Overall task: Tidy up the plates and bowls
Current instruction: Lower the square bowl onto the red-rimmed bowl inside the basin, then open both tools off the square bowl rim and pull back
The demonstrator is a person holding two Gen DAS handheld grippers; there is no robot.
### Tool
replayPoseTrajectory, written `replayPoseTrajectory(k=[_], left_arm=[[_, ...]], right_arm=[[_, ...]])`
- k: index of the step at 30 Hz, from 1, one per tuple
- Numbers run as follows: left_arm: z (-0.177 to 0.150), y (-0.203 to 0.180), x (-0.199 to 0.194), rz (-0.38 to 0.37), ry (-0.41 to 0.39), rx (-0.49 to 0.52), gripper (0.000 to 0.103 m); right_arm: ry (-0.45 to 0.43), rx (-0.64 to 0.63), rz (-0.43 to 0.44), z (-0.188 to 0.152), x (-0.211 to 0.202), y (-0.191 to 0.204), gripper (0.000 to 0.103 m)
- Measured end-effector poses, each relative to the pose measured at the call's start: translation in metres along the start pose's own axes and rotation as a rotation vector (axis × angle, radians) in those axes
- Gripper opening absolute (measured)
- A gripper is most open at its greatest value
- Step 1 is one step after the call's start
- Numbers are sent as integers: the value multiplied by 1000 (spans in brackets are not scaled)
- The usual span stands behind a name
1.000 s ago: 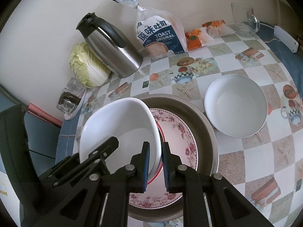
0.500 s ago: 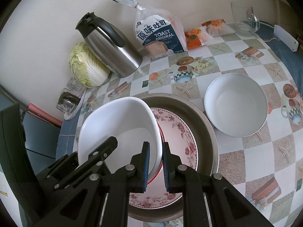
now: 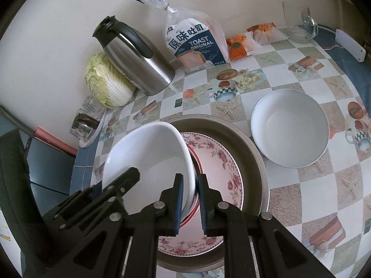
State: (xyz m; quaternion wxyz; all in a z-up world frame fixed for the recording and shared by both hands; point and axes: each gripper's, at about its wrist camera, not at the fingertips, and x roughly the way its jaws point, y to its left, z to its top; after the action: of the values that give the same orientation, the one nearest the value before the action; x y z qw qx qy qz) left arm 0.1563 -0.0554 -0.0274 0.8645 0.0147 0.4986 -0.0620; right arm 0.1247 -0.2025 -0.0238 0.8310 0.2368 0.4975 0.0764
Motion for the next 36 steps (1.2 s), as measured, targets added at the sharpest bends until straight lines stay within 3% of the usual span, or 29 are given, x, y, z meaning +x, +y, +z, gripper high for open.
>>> replayPoseTrajectory(k=[11, 16, 22, 24, 25, 26, 28, 33, 36], left_arm=[[4, 8, -10, -31, -29, -30, 22], [6, 15, -20, -31, -49, -51, 28], [8, 25, -25, -27, -57, -86, 52], [8, 29, -28, -7, -68, -95, 65], [9, 31, -29, -2, -74, -101, 68], [9, 33, -30, -1, -77, -107, 72], [10, 38, -30, 2, -79, -121, 82], [9, 49, -28, 17, -79, -167, 90], [9, 54, -28, 25, -90, -189, 94]], right_arm=[[-6, 2, 6, 0, -3, 3, 16], [-22, -9, 1, 1, -8, 5, 16], [-68, -48, -30, 4, -23, 12, 16], [-76, -53, -49, 5, -25, 12, 17], [-78, -52, -54, 5, -25, 12, 27], [-79, -48, -61, 5, -25, 11, 44], [-79, -45, -77, 5, -23, 9, 59], [-75, -54, -84, 5, -21, 7, 63], [-74, -72, -92, 3, -19, 10, 71]])
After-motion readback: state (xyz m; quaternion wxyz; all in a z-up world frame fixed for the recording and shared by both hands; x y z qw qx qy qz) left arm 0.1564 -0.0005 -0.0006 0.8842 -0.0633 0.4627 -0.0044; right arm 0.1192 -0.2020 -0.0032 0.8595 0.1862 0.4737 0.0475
